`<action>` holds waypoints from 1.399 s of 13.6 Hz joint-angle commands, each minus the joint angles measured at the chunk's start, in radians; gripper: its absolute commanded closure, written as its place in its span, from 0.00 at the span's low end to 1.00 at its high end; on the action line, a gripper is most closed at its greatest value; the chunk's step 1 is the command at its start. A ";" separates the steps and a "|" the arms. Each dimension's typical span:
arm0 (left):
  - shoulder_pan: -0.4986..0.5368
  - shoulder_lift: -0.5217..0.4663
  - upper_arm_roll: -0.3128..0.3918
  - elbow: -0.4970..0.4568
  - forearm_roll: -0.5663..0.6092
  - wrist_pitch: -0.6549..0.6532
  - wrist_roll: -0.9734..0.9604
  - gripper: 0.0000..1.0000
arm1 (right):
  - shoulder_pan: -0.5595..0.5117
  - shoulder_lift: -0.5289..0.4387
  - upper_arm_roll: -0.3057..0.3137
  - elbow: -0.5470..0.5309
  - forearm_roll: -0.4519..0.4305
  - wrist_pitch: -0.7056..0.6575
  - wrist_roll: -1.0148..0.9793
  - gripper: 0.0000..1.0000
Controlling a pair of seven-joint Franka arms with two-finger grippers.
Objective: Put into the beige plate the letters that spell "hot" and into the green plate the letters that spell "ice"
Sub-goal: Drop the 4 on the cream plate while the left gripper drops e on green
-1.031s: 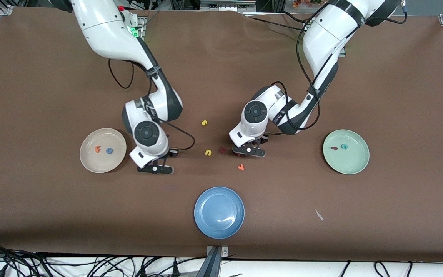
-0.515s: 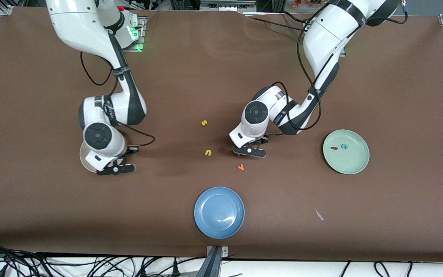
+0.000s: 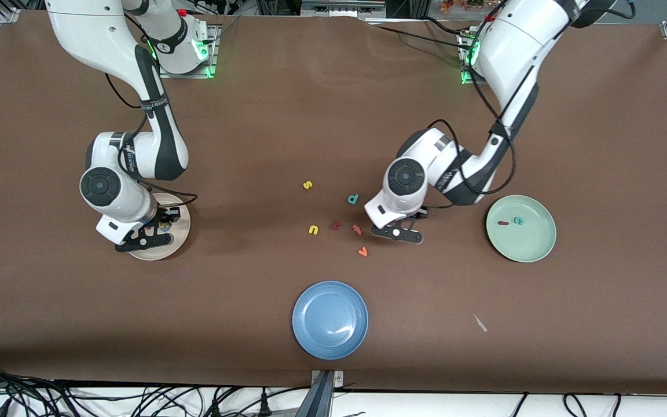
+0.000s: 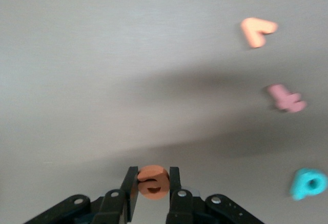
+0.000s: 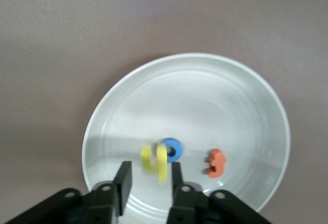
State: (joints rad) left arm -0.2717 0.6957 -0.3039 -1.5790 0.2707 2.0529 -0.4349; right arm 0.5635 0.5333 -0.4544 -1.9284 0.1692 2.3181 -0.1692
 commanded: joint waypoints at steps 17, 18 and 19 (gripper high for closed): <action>0.520 0.025 -0.004 -0.055 0.044 -0.093 0.665 1.00 | -0.046 -0.064 0.162 0.327 0.047 -0.470 0.166 0.00; 0.526 0.030 -0.004 -0.056 0.044 -0.074 0.665 1.00 | -0.139 -0.076 0.246 0.327 0.044 -0.462 0.165 0.00; 0.526 0.034 -0.004 -0.058 0.044 -0.070 0.665 1.00 | -0.204 -0.084 0.308 0.327 0.044 -0.459 0.163 0.00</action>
State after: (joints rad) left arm 0.2463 0.7261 -0.2949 -1.6346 0.2728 1.9688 0.2218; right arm 0.5094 0.4894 -0.2739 -1.6021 0.2183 1.8740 -0.0017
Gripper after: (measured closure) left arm 0.744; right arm 0.000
